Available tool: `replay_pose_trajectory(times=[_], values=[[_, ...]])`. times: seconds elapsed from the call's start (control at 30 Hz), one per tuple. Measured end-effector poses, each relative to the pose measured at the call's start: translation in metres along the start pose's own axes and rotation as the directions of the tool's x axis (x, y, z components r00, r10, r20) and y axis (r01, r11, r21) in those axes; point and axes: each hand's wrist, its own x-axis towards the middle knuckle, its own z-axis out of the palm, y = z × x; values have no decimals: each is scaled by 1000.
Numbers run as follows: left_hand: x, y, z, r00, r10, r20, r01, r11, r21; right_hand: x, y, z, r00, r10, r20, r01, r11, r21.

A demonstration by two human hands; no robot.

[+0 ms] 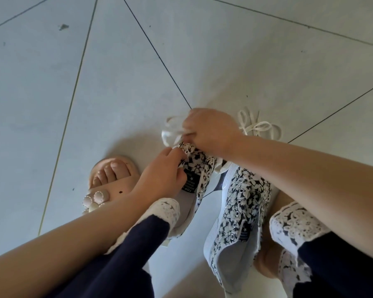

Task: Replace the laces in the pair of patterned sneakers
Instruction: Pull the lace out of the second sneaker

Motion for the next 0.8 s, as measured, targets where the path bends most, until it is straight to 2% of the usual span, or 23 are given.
replay_pose_trajectory(times=[0.07,0.13,0.17,0.2,0.23,0.3,0.37,0.43,0.57,0.7,0.8], values=[[0,-1,0,1000,-3,3,3,1000,-19,-3,20,-20,965,234,-117,-194,940,282],[1,-2,0,1000,4,14,-3,1000,-18,-7,45,-47,828,514,-223,-304,746,592],[2,-1,0,1000,12,20,-11,1000,-15,-11,55,-57,760,590,-272,-317,702,638],[2,0,0,1000,22,23,-22,1000,-12,-15,60,-60,722,612,-322,-331,715,616],[2,1,0,999,31,20,-31,999,-11,-18,62,-58,713,603,-356,-341,743,575],[2,1,0,999,39,13,-39,999,-12,-22,57,-45,774,537,-336,-323,791,520],[1,1,0,999,37,10,-37,999,-12,-24,45,-26,901,394,-184,-293,862,413],[0,2,0,999,36,17,-36,999,0,-20,32,-9,977,211,-22,-199,947,251],[1,3,0,999,44,21,-44,999,23,-7,13,6,997,-58,41,54,996,77],[0,4,0,999,48,17,-49,999,24,-3,6,10,997,-65,43,67,996,-57],[0,3,0,999,33,23,-33,999,16,-3,3,7,999,32,13,-33,998,60]])
